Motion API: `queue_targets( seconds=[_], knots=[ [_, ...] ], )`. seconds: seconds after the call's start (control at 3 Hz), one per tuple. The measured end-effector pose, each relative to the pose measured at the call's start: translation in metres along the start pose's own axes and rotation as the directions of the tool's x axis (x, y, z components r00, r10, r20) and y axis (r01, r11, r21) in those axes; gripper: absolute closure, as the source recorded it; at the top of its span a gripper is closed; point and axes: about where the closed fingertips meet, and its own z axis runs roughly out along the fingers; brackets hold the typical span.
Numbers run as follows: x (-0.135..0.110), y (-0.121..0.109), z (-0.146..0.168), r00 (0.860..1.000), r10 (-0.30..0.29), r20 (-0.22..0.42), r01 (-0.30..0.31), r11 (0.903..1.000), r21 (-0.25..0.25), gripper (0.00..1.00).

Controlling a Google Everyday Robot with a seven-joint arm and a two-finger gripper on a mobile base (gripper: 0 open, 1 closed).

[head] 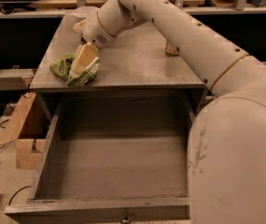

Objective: Place green jalapeno chip bag into top drawer

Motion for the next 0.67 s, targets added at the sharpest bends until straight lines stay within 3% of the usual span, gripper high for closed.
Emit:
queue_targets(
  seconds=[0.33,0.67],
  knots=[
    [0.004,-0.002,0.041,1.000,0.010,-0.028,-0.011,0.9995,-0.029,0.00],
    [0.024,0.001,0.070,0.996,0.060,-0.073,-0.064,0.9968,-0.049,0.26]
  ],
)
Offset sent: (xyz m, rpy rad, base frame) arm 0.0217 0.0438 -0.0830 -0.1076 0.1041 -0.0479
